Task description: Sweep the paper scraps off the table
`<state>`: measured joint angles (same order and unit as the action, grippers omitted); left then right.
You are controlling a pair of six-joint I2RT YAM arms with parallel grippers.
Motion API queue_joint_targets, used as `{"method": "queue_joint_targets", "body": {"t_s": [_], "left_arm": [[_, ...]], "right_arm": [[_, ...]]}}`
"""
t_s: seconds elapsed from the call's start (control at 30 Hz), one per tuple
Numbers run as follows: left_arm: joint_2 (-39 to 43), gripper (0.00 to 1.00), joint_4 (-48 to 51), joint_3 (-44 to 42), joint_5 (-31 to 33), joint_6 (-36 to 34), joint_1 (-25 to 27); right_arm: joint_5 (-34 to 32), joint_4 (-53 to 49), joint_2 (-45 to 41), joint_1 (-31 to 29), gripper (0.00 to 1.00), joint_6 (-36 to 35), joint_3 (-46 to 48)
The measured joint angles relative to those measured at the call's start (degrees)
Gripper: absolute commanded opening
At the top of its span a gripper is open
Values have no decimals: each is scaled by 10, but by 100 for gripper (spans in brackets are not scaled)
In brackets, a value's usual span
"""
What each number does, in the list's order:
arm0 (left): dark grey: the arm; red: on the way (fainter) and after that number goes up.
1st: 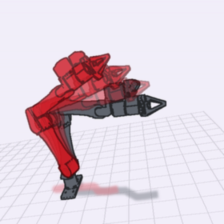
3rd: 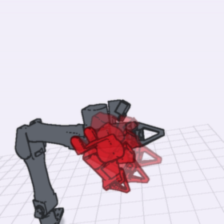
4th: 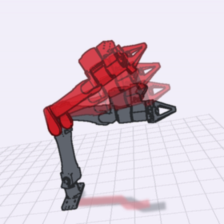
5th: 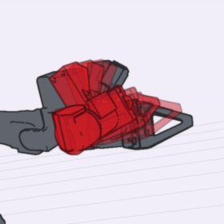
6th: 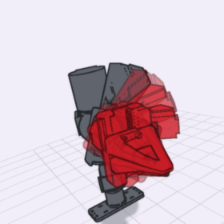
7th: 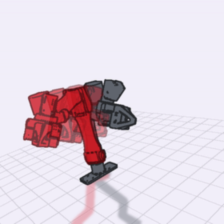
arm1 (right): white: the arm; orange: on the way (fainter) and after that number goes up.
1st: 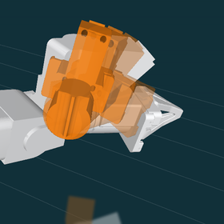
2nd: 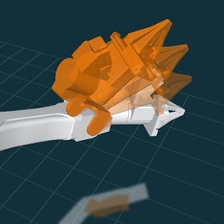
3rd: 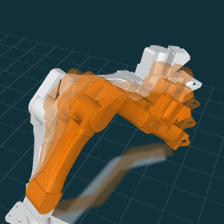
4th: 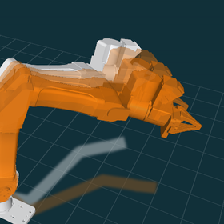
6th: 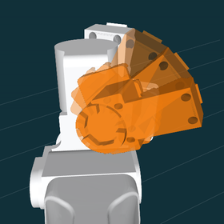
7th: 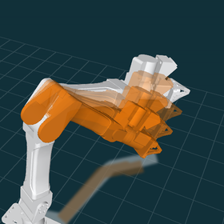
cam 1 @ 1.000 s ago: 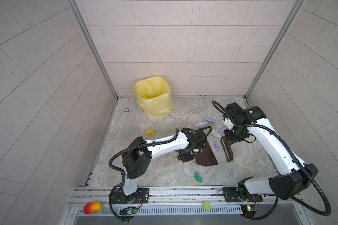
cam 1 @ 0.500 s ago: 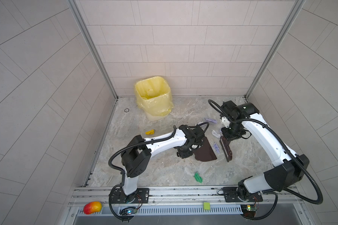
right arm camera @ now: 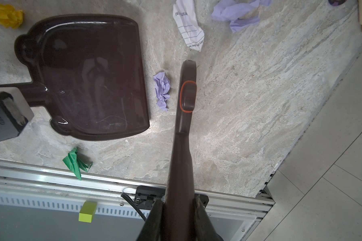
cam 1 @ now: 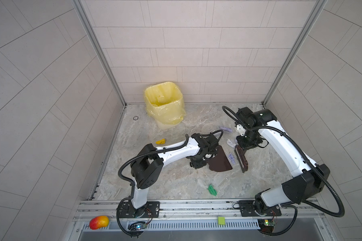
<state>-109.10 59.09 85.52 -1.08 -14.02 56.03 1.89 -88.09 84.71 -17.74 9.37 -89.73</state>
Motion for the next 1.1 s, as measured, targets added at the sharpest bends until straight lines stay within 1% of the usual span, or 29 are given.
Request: {"method": "queue_joint_targets", "body": {"t_s": [0.43,0.83,1.1], "left_arm": [[-2,0,-13,-15,9,0,4],[-2,0,-20,-23,0,0,6],[-6,0,-24,-23,0,-2,6]], "right_arm": [[8,7,0,-3,0,0,0],[13,9,0,-4,0,0,1],[29,14,2,-29,0,1,2]]}}
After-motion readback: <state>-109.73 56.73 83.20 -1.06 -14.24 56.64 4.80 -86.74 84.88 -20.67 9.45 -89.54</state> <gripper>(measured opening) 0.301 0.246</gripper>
